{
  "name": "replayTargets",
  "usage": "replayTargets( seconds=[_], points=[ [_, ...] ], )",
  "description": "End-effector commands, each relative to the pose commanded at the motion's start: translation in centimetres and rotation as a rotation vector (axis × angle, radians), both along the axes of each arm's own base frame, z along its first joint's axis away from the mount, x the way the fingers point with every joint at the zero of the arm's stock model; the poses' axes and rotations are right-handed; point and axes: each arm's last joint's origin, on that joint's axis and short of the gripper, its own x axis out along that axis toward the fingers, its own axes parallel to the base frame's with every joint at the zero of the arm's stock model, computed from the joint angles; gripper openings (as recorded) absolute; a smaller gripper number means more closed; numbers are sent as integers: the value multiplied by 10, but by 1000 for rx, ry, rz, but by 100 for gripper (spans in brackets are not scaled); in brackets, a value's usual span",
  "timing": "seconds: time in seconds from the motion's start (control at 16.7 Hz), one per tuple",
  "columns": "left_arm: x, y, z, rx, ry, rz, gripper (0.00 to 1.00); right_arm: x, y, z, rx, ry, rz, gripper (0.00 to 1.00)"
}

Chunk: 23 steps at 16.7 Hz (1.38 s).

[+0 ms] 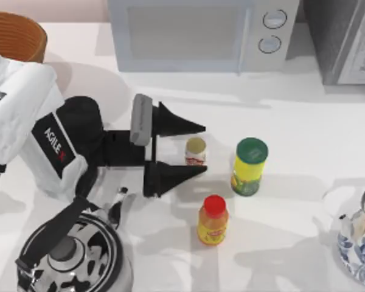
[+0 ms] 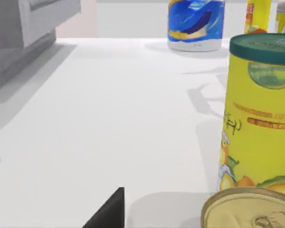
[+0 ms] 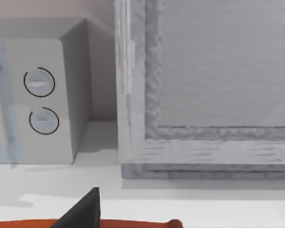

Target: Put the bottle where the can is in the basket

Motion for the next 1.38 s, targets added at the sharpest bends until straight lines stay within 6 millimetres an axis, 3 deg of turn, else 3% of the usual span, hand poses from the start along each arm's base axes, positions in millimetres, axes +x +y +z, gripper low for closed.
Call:
replayTargets(
  seconds=[0.48, 0.66, 0.84, 1.02, 1.2, 1.38],
  points=[
    [0, 1, 0, 0, 0, 4, 100, 0, 0, 0, 0, 0, 0, 100],
    [3, 12, 13, 9, 32, 74, 100, 0, 0, 0, 0, 0, 0, 100],
    [1, 34, 46, 26, 85, 220, 100, 0, 0, 0, 0, 0, 0, 100],
    [-13, 59, 98, 40, 112, 407, 100, 0, 0, 0, 0, 0, 0, 100],
    [-48, 86, 155, 44, 97, 620, 100, 0, 0, 0, 0, 0, 0, 100],
    [-101, 111, 202, 35, 48, 842, 100, 0, 0, 0, 0, 0, 0, 100]
  ],
)
